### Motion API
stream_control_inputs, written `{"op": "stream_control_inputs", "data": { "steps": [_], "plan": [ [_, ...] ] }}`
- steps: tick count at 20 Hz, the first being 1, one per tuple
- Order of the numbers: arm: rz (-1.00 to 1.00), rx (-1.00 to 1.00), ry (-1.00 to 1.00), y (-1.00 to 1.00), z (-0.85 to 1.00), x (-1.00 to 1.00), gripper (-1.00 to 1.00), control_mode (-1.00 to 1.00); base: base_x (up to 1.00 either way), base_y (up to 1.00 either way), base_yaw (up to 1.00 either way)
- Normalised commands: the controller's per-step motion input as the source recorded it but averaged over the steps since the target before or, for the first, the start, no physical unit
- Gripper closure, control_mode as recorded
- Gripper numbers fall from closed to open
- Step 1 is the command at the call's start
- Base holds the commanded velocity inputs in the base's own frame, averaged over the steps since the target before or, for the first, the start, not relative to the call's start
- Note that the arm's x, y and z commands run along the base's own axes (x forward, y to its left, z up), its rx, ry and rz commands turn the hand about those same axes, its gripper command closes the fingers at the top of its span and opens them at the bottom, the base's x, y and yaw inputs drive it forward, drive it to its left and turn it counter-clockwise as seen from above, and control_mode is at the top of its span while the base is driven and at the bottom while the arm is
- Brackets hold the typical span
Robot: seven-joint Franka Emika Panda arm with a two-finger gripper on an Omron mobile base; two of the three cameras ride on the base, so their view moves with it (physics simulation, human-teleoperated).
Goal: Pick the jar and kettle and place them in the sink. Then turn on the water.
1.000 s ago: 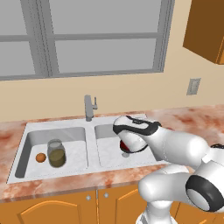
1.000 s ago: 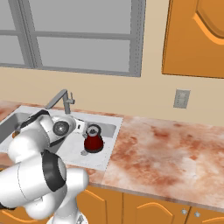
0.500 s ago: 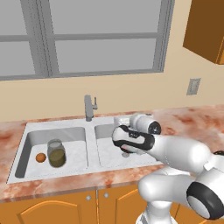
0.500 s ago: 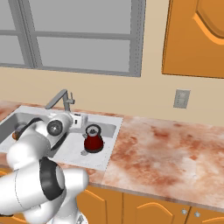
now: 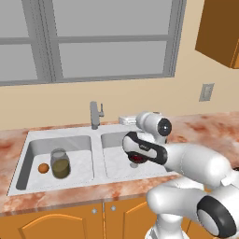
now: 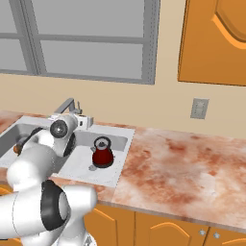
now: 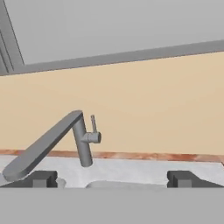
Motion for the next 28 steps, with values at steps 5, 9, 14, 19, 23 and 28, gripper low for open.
{"op": "stream_control_inputs", "data": {
  "steps": [5, 9, 14, 19, 23, 28],
  "plan": [
    [0.16, -0.01, -0.17, -0.11, -0.11, 0.16, -1.0, -1.0, 0.0, 0.0, 0.0],
    [0.04, -0.02, -0.09, -0.23, -0.18, 0.0, -1.0, -1.0, 0.0, 0.0, 0.0],
    [0.03, 0.0, -0.13, 0.0, -0.15, 0.09, -1.0, -1.0, 0.0, 0.0, 0.0],
    [0.22, 0.0, -0.1, 0.0, 0.03, 0.04, -1.0, -1.0, 0.0, 0.0, 0.0],
    [0.2, 0.0, 0.02, 0.0, 0.03, 0.0, -1.0, -1.0, 0.0, 0.0, 0.0],
    [0.03, -0.01, 0.09, 0.0, 0.1, 0.25, -1.0, -1.0, 0.0, 0.0, 0.0]
  ]
}}
